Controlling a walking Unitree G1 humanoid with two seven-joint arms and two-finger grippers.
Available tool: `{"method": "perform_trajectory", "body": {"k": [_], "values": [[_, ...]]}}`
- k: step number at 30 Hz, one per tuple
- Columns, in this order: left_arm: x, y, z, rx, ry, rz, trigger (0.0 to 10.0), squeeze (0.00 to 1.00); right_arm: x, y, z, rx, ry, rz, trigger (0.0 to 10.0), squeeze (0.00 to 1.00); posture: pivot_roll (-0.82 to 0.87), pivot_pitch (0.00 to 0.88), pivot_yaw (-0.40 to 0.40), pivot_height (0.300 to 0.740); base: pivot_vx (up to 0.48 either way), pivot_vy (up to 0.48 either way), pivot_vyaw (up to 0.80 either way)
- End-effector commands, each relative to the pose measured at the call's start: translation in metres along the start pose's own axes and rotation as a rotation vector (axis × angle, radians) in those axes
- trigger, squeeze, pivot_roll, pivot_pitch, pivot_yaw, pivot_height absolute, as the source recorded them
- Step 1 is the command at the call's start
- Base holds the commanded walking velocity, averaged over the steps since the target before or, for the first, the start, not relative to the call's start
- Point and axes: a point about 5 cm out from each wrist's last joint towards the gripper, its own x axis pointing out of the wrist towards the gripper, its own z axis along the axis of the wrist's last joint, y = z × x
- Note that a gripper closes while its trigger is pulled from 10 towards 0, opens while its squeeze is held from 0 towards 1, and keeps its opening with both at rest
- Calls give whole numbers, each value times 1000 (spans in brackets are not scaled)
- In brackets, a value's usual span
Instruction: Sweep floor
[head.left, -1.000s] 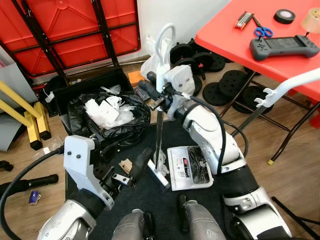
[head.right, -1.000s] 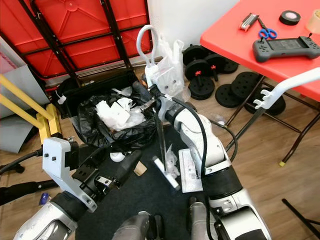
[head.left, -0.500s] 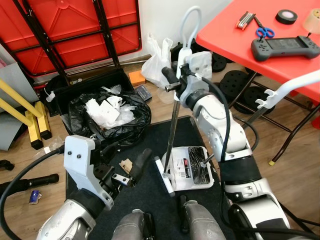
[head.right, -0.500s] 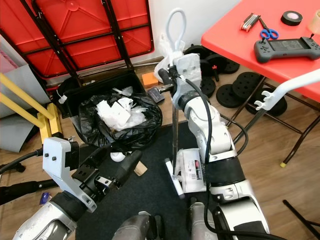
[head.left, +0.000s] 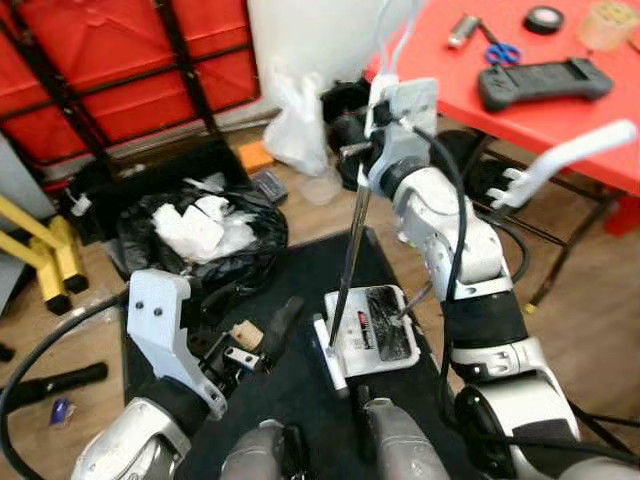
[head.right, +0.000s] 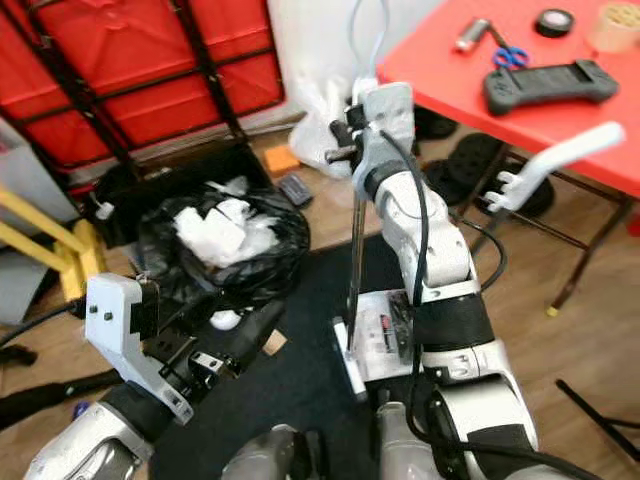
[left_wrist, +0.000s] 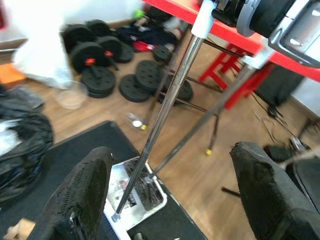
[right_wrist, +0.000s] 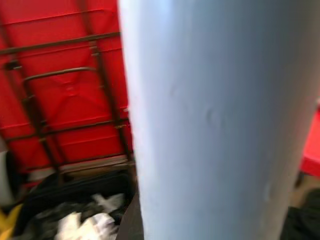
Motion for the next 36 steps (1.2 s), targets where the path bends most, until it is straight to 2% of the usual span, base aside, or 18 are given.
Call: {"method": "perform_trajectory", "body": {"k": [1, 8, 11, 13, 20, 26, 28, 31, 36], "values": [[-2, 0, -3, -11, 14, 9, 10000, 0, 1, -1, 14, -35, -38, -15, 10000, 0, -27, 263, -8, 740, 0, 0, -800], [-1, 0, -3, -11, 14, 9, 10000, 0, 4, 2, 27, -29, -79, 9, 10000, 0, -27, 260, -10, 740, 0, 0, -721], [-1, 0, -3, -11, 13, 9, 10000, 0, 4, 6, 33, -10, -114, 34, 10000, 0, -26, 260, -10, 740, 0, 0, 0], [-1, 0, -3, -11, 12, 9, 10000, 0, 3, 12, 44, 16, -175, 83, 10000, 0, -29, 260, -11, 740, 0, 0, 0], [0, 0, -3, -10, 11, 9, 10000, 0, 2, 19, 53, 31, -212, 138, 10000, 0, -31, 259, -12, 740, 0, 0, 0], [0, 0, -3, -9, 10, 9, 10000, 0, 3, 24, 51, 52, -192, 175, 10000, 0, -34, 258, -13, 740, 0, 0, 0], [0, 0, -3, -10, 9, 9, 10000, 0, 4, 28, 43, 102, -134, 204, 10000, 0, -34, 258, -13, 740, 0, 0, 0], [0, 0, -3, -11, 10, 8, 10000, 0, 4, 29, 38, 130, -95, 219, 10000, 0, -32, 258, -14, 740, 0, 0, 0], [0, 0, -3, -13, 9, 7, 10000, 0, 6, 29, 39, 180, -89, 227, 10000, 0, -33, 258, -15, 740, 0, 0, 0]]}}
